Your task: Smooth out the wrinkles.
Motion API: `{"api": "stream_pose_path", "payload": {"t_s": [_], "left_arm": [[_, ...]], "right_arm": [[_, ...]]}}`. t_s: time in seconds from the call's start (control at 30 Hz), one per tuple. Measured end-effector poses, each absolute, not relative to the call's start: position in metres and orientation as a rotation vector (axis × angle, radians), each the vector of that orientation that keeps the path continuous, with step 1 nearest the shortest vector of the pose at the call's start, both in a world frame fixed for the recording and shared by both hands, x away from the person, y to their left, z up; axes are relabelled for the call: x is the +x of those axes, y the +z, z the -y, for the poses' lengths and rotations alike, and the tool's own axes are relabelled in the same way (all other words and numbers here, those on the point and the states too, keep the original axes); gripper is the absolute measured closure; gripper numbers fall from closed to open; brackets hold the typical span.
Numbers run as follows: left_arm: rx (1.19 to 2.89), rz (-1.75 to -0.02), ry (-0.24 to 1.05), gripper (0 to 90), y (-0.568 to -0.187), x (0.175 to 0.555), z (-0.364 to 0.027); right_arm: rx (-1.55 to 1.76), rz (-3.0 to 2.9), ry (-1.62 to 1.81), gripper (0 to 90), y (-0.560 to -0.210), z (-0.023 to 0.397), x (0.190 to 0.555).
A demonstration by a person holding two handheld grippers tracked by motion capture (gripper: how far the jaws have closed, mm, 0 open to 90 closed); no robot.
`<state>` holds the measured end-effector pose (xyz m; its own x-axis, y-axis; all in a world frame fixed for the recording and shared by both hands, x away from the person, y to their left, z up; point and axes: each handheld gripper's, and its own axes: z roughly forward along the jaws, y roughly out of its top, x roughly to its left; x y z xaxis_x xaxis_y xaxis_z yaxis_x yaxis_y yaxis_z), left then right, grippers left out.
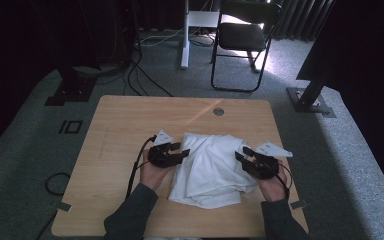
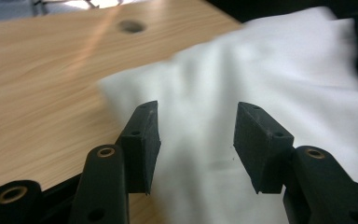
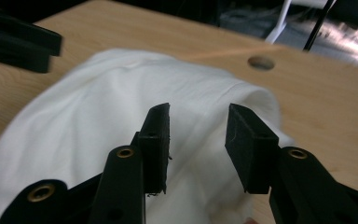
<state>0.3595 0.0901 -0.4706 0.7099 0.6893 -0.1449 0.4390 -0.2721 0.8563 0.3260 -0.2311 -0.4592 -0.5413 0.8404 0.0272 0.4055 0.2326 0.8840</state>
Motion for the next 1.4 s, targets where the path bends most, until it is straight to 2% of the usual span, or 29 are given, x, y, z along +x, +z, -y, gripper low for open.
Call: {"api": "stream_pose_path", "payload": {"t_s": [0.03, 0.1, 0.13, 0.17, 0.2, 0.37, 0.53, 0.63, 0.73, 0.97, 1.03, 1.1, 1.13, 1.17, 1.2, 1.27, 1.4], "left_arm": [[1.930, -0.837, 0.311, 51.0, -0.470, 0.356, -0.083], [1.977, -0.775, 0.305, 50.8, -0.473, 0.351, -0.069], [1.977, -0.775, 0.305, 50.6, -0.473, 0.351, -0.069], [1.977, -0.775, 0.305, 50.6, -0.473, 0.351, -0.069], [2.063, -0.753, 0.315, 51.0, -0.488, 0.351, -0.051], [2.102, -0.751, 0.345, 51.2, -0.500, 0.352, -0.038], [2.169, -0.738, 0.416, 52.0, -0.510, 0.352, -0.029], [2.156, -0.751, 0.400, 52.8, -0.513, 0.358, -0.034], [2.139, -0.766, 0.380, 53.0, -0.514, 0.362, -0.041], [2.112, -0.902, 0.510, 52.7, -0.510, 0.390, -0.080], [2.087, -0.964, 0.539, 52.1, -0.508, 0.399, -0.091], [2.050, -1.010, 0.520, 51.2, -0.505, 0.404, -0.102], [2.050, -1.010, 0.520, 50.2, -0.505, 0.404, -0.102], [2.000, -1.028, 0.488, 50.2, -0.499, 0.402, -0.110], [1.966, -1.028, 0.468, 47.1, -0.495, 0.397, -0.115], [1.914, -0.999, 0.456, 45.3, -0.488, 0.385, -0.124], [1.873, -0.977, 0.488, 42.7, -0.482, 0.362, -0.146]], "right_arm": [[1.160, -2.074, 1.238, 62.1, -0.462, 0.229, 0.335], [1.184, -2.097, 1.191, 80.2, -0.467, 0.225, 0.345], [1.184, -2.097, 1.191, 80.2, -0.467, 0.225, 0.345], [1.179, -2.081, 1.174, 86.9, -0.467, 0.225, 0.346], [1.185, -2.024, 1.157, 89.1, -0.463, 0.231, 0.344], [1.241, -1.939, 1.063, 89.3, -0.463, 0.252, 0.348], [1.388, -2.077, 0.881, 89.2, -0.527, 0.258, 0.372], [1.419, -2.123, 0.888, 89.1, -0.555, 0.248, 0.376], [1.402, -2.134, 0.853, 89.1, -0.551, 0.238, 0.378], [1.396, -2.110, 0.945, 88.5, -0.552, 0.196, 0.403], [1.375, -2.119, 0.958, 85.0, -0.550, 0.185, 0.412], [1.357, -2.118, 0.959, 76.2, -0.547, 0.178, 0.419], [1.357, -2.118, 0.959, 76.2, -0.547, 0.178, 0.419], [1.360, -2.113, 0.964, 69.9, -0.545, 0.178, 0.421], [1.383, -2.102, 1.022, 59.5, -0.540, 0.181, 0.422], [1.403, -2.073, 1.100, 50.8, -0.531, 0.191, 0.415], [1.398, -2.032, 1.175, 42.9, -0.517, 0.214, 0.392]]}}
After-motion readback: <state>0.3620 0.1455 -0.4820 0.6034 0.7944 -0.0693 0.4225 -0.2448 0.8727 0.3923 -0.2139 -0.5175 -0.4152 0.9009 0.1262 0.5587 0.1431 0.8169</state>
